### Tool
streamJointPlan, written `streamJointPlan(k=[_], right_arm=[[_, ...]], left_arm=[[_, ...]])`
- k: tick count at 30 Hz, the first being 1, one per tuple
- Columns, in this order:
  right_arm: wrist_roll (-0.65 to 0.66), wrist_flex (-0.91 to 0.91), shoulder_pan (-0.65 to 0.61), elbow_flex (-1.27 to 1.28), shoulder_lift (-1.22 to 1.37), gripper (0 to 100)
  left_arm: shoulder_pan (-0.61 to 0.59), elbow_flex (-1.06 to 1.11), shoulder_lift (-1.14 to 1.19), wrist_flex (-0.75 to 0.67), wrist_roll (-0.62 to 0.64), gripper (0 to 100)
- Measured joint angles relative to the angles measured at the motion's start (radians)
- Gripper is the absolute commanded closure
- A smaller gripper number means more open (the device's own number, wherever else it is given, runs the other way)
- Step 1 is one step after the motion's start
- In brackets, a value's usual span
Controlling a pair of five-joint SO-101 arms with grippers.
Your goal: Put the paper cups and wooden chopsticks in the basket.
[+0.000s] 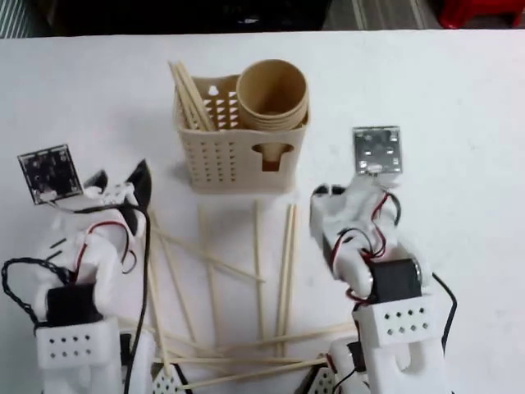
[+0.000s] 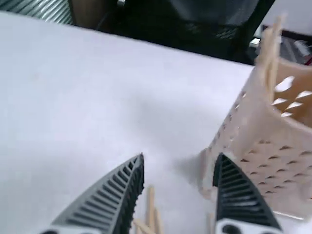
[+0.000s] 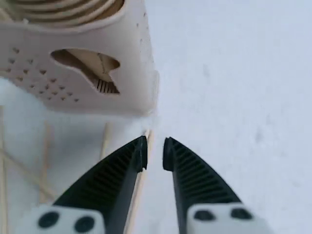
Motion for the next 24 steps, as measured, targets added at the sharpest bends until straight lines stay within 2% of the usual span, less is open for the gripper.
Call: streamJointPlan(k=[4,8,16,24], right_arm=[[-0.015,0.095,-0.107,-0.014,0.061,87.2],[-0.117,0.086,-0.137,-0.017,0.218,87.2],[-0.287,-0.095,-0.138,-0.017,0.588,87.2],[-0.434,-0.262,-0.155,-0.017,0.789,87.4]], left_arm=[[-0.028,0.14,0.0,-0.097,0.0,76],[-0.04,0.241,0.0,-0.18,0.0,76],[-0.04,0.285,-0.003,-0.213,0.0,76],[-0.04,0.305,-0.003,-0.215,-0.025,76]])
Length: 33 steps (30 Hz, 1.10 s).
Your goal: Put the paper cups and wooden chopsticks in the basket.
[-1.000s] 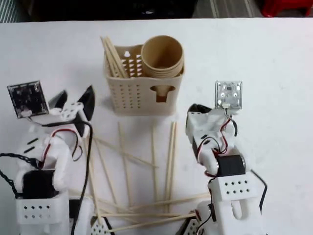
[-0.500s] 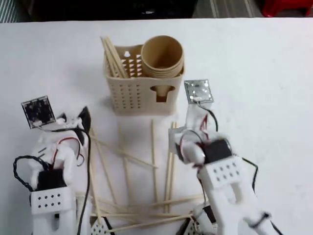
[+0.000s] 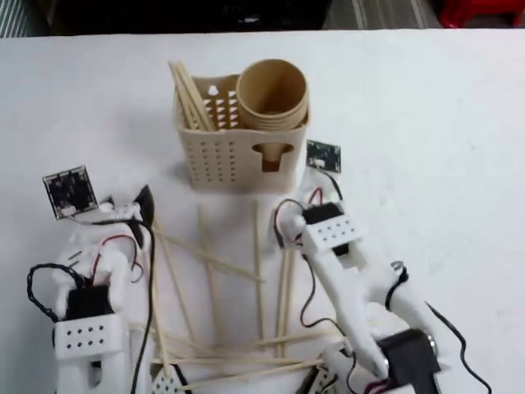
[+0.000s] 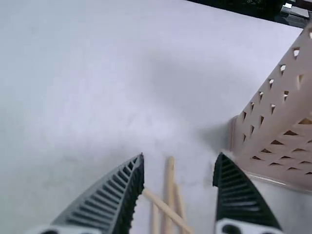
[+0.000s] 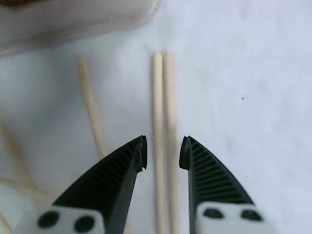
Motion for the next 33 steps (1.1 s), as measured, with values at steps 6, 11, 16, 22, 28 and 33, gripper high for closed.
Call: streamJointPlan(k=[6,11,16,22,28,33], right_arm=[[-0.011,-0.083,0.017,-0.002,0.109,87.5],[-0.015,-0.091,0.052,-0.051,0.183,87.6],[0.025,-0.029,0.095,-0.133,0.27,98.0],[0.098,0.043,0.195,-0.216,0.33,98.1],[0.175,0.124,0.331,-0.295,0.315,98.1],[0.199,0.196,0.353,-0.301,0.166,98.1]], left_arm=[[0.0,0.0,0.0,0.0,-0.008,76],[0.0,0.0,0.0,0.0,-0.008,77],[0.0,0.003,0.0,0.0,-0.008,77],[0.0,0.009,0.0,0.0,-0.008,77],[0.0,0.017,0.0,0.0,-0.008,77],[0.0,0.017,0.0,0.0,-0.008,77]])
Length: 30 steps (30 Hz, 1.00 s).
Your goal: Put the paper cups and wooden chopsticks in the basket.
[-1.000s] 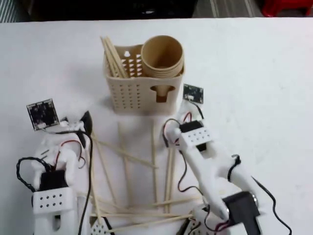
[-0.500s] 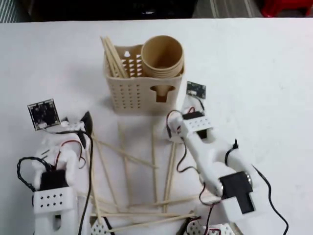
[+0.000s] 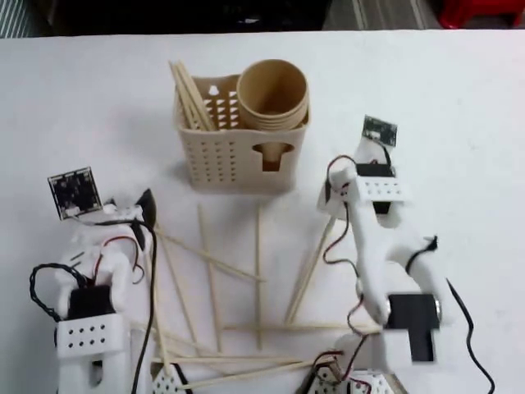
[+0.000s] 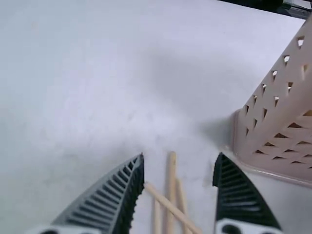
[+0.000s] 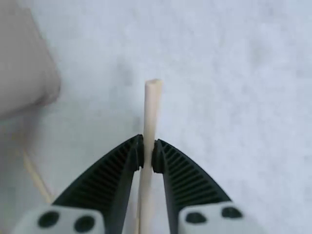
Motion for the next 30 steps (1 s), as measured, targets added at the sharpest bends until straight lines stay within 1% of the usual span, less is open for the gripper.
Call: streamJointPlan(k=[5,13,18,23,25,30], right_arm=[[0.0,0.034,0.005,0.0,-0.183,98.1],[0.044,0.037,0.005,-0.052,-0.47,98.1],[0.074,0.066,0.005,-0.144,-0.606,98.1],[0.074,0.127,-0.002,-0.298,-0.669,98.1],[0.074,0.147,-0.031,-0.37,-0.677,98.1],[0.074,0.14,-0.149,-0.52,-0.678,98.1]], left_arm=[[0.0,0.008,0.0,0.0,0.0,77],[0.0,0.008,0.0,0.0,0.0,77],[0.0,0.008,0.0,0.0,0.0,77],[0.0,0.008,0.0,0.0,0.0,77],[0.0,0.008,0.0,0.0,0.0,77],[0.0,0.008,0.0,0.0,0.0,77]])
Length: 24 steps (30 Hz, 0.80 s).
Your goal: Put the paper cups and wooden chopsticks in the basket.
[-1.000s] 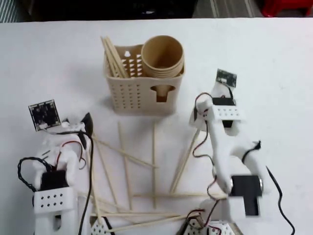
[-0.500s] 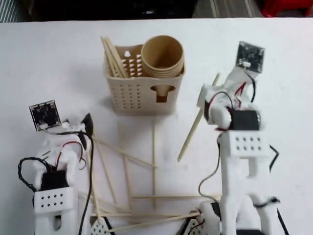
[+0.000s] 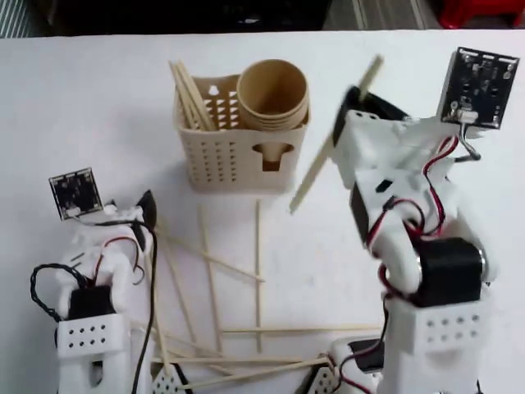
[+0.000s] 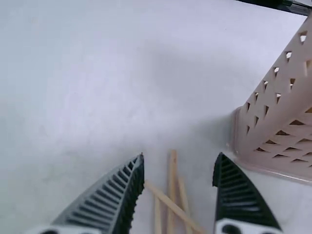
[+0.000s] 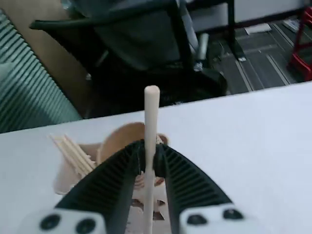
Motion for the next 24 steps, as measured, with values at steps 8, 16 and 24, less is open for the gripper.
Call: streamJointPlan(k=[8,16,24], right_arm=[[0.041,-0.313,-0.16,-0.034,0.026,98.1],[0.092,-0.646,-0.203,-0.034,0.27,98.1],[0.097,-0.764,-0.204,-0.034,0.497,97.7]], left_arm=[[0.0,0.0,0.0,0.0,0.0,77],[0.0,0.0,0.0,0.0,0.0,77],[0.0,0.0,0.0,0.0,-0.006,77]])
